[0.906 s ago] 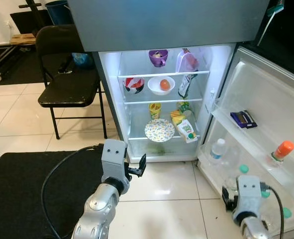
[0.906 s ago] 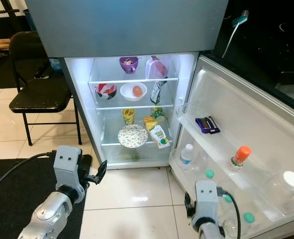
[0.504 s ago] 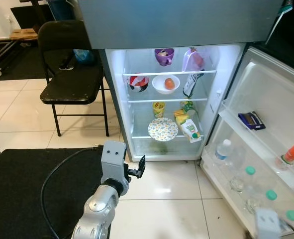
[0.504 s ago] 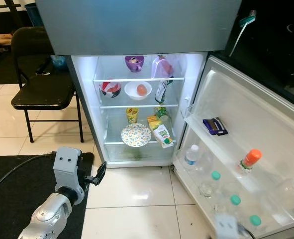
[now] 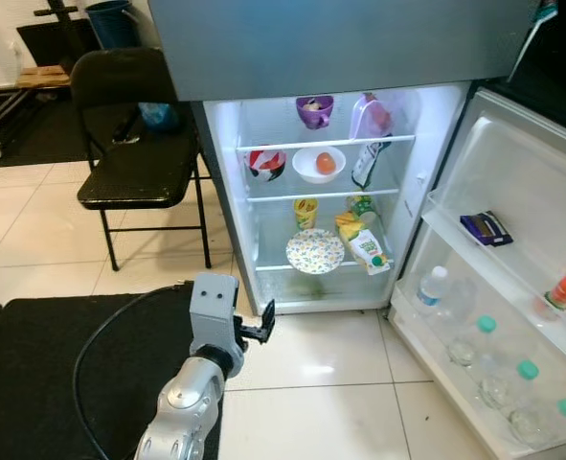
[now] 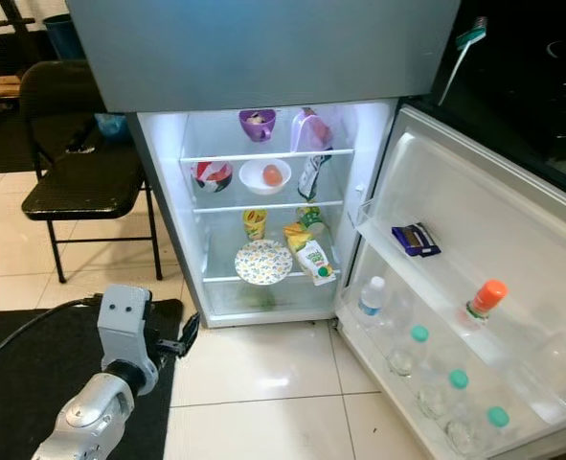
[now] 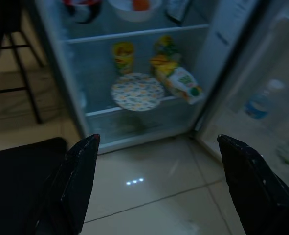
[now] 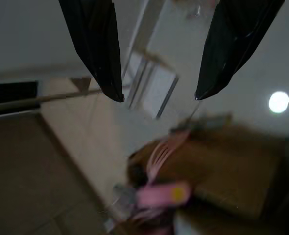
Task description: Restocking fridge
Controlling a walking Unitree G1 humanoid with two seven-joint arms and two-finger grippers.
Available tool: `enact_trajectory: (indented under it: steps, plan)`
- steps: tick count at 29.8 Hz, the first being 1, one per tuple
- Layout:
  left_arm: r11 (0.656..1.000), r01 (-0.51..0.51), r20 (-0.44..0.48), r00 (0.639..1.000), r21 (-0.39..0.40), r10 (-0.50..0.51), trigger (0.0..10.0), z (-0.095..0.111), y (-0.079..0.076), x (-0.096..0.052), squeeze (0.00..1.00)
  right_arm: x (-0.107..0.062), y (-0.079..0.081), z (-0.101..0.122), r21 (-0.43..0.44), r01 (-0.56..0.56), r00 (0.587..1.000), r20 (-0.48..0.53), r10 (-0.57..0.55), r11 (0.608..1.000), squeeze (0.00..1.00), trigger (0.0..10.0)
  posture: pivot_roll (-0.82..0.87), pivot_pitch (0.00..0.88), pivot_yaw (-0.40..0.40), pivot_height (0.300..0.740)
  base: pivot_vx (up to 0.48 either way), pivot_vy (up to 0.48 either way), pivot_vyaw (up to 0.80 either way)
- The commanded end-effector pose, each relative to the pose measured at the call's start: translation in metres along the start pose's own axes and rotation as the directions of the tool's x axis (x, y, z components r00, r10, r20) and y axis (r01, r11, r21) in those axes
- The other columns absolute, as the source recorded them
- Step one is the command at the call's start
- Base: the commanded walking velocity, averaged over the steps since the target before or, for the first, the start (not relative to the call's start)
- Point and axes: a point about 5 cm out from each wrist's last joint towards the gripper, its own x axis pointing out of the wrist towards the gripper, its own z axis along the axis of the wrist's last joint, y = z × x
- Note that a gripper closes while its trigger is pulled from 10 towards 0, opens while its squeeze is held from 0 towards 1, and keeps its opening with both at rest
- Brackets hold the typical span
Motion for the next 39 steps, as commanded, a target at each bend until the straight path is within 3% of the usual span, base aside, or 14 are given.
enact_trajectory:
  steps: [1,4,7,10,11,14,17,23,30,35,36,37,38,39]
  plan:
    - [1.0,-0.004,-0.024,1.0,0.012,0.004,10.0,-0.003,0.004,-0.001,0.0,0.007,-0.016,0.017,0.064,0.094,0.995,0.025,-0.096,0.993,0.0,10.0,-0.11,0.156,0.046,0.74,0.0,0.0,0.0]
    - [1.0,-0.002,-0.022,1.0,0.013,0.003,10.0,-0.003,0.003,-0.001,0.0,0.012,-0.026,0.038,0.101,0.152,0.984,0.076,-0.16,0.983,0.0,10.0,-0.12,0.155,0.048,0.74,0.0,0.0,0.0]
    - [1.0,0.002,-0.021,1.0,0.015,-0.002,10.0,-0.002,0.003,0.0,0.0,0.017,-0.041,0.075,0.196,0.196,0.958,0.17,-0.23,0.961,0.0,10.0,-0.12,0.156,0.055,0.74,0.0,0.0,0.0]
    - [1.0,0.004,-0.02,1.0,0.015,-0.004,10.0,-0.001,0.002,0.001,0.0,0.018,-0.043,0.096,0.238,0.172,0.946,0.231,-0.228,0.956,0.0,10.0,-0.12,0.156,0.057,0.74,0.0,0.0,0.0]
    - [1.0,0.007,-0.017,1.0,0.015,-0.007,10.0,0.0,0.003,0.001,0.0,0.016,-0.042,0.13,0.322,0.083,0.929,0.318,-0.191,0.943,0.0,10.0,-0.12,0.157,0.059,0.74,0.0,0.0,0.0]
    - [1.0,0.008,-0.017,1.0,0.016,-0.008,10.0,0.0,0.003,0.001,0.0,0.014,-0.039,0.146,0.355,0.028,0.917,0.362,-0.165,0.934,0.0,10.0,-0.12,0.158,0.061,0.74,0.0,0.0,0.0]
    - [1.0,0.009,-0.016,1.0,0.017,-0.009,10.0,0.0,0.003,0.002,0.0,0.005,-0.024,0.18,0.373,-0.135,0.881,0.469,-0.061,0.918,0.0,10.0,-0.12,0.159,0.061,0.74,0.0,0.0,0.0]
    - [1.0,0.008,-0.016,1.0,0.014,-0.008,10.0,0.001,0.002,0.001,0.0,-0.004,-0.005,0.2,0.334,-0.324,0.821,0.564,0.088,0.885,0.0,10.0,-0.12,0.164,0.06,0.74,0.0,0.0,0.0]
    - [1.0,0.013,-0.019,1.0,0.012,-0.013,10.0,0.0,0.001,0.001,0.0,-0.008,0.0,0.207,0.277,-0.458,0.758,0.618,0.208,0.844,0.0,10.0,-0.12,0.169,0.06,0.74,0.0,0.0,0.0]
    - [1.0,0.015,-0.023,1.0,0.013,-0.015,10.0,0.0,0.0,0.0,0.0,-0.012,0.003,0.211,0.183,-0.593,0.661,0.667,0.345,0.784,0.0,10.0,-0.13,0.174,0.06,0.74,0.0,0.0,0.0]
    - [1.0,0.016,-0.027,1.0,0.014,-0.015,10.0,-0.001,0.0,0.0,0.0,-0.015,-0.001,0.215,0.152,-0.675,0.595,0.691,0.411,0.722,0.0,10.0,-0.13,0.177,0.06,0.74,0.0,0.0,0.0]
    - [1.0,0.016,-0.027,1.0,0.014,-0.015,10.0,-0.001,0.0,0.0,0.0,-0.015,-0.001,0.215,0.152,-0.675,0.595,0.691,0.411,0.722,0.0,10.0,-0.13,0.177,0.06,0.74,0.0,0.0,0.0]
    - [1.0,0.017,-0.031,0.999,0.014,-0.016,10.0,-0.002,0.0,0.0,0.0,-0.016,-0.006,0.22,0.137,-0.736,0.536,0.716,0.448,0.663,0.0,10.0,-0.13,0.177,0.062,0.74,0.0,0.0,0.0]
    - [1.0,0.017,-0.031,0.999,0.014,-0.016,10.0,-0.002,0.0,0.0,0.0,-0.016,-0.006,0.22,0.137,-0.736,0.536,0.716,0.448,0.663,0.0,10.0,-0.13,0.177,0.062,0.74,0.0,0.0,0.0]
